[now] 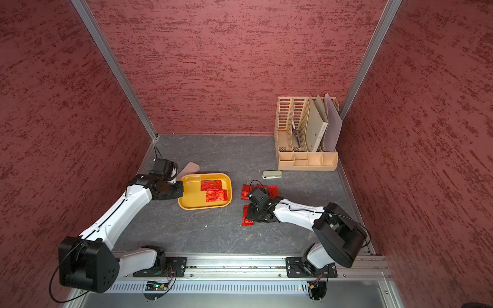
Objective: Take the tea bags out of the storage box
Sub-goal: Place the tea bag at the center of the board.
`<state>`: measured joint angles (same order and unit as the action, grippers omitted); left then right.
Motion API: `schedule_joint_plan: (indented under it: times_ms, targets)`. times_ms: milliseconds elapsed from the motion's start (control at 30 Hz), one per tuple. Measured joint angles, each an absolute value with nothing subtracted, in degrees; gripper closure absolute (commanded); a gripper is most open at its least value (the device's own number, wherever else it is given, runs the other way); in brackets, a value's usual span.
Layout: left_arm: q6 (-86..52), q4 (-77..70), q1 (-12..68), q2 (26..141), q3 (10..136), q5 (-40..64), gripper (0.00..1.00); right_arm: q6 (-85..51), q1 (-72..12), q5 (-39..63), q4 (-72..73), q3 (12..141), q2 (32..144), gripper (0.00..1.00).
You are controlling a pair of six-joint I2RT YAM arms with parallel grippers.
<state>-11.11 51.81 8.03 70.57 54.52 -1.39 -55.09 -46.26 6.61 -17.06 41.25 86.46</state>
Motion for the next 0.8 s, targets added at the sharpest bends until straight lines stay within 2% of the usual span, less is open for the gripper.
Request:
schedule_joint_plan:
  times_ms: [333,800]
  targets:
    - [-11.11,51.81,8.03,70.57,54.52,-1.39,1.0,-58.61,-46.5,6.59,-9.19,41.3,89.38,1.0]
    - [-11.11,51.81,8.01,70.85,54.52,-1.39,1.0,-58.13,-46.63,6.57,-13.34,40.56,85.62,1.0]
